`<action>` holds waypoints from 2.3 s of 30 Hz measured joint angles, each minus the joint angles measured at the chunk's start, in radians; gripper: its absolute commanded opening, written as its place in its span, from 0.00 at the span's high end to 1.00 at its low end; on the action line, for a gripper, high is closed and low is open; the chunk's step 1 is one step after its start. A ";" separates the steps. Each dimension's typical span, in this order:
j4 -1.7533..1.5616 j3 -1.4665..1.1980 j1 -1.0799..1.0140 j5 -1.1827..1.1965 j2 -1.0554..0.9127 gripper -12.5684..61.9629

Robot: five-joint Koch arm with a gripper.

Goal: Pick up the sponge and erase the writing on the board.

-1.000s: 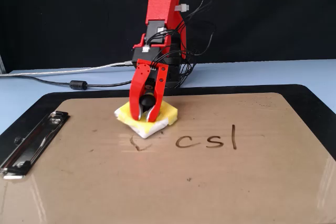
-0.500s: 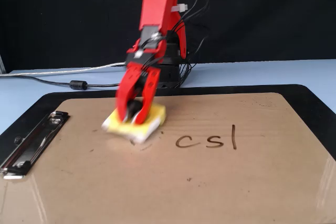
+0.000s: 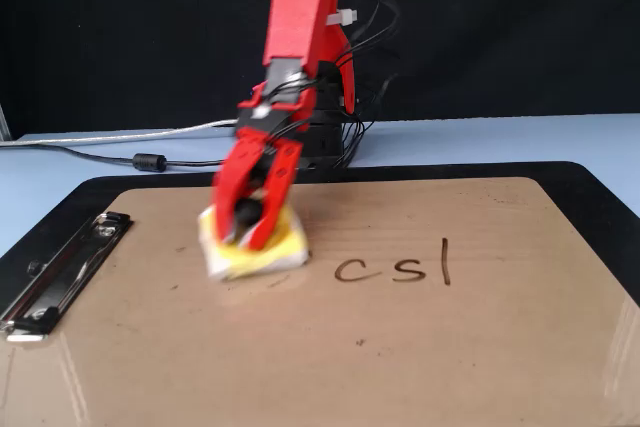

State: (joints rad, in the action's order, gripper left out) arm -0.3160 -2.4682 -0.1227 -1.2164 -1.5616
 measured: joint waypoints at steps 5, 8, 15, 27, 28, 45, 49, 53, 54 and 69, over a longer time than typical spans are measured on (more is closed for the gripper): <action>0.040 0.212 0.109 -0.104 0.121 0.94; 0.040 0.407 0.137 -0.138 0.302 0.94; 0.026 0.229 0.150 -0.164 0.163 0.94; 0.172 0.391 0.121 -0.164 0.215 0.94; 0.160 0.420 0.123 -0.164 0.250 0.94; 0.149 0.503 0.339 -0.299 0.293 0.94; 0.138 0.327 0.342 -0.304 0.195 0.94; 0.140 0.005 0.345 -0.304 -0.081 0.94; 0.155 0.006 0.347 -0.304 -0.104 0.94; 0.137 0.353 0.436 -0.304 0.204 0.94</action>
State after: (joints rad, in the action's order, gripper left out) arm -0.1795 -2.1154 0.3129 -1.5202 -1.3576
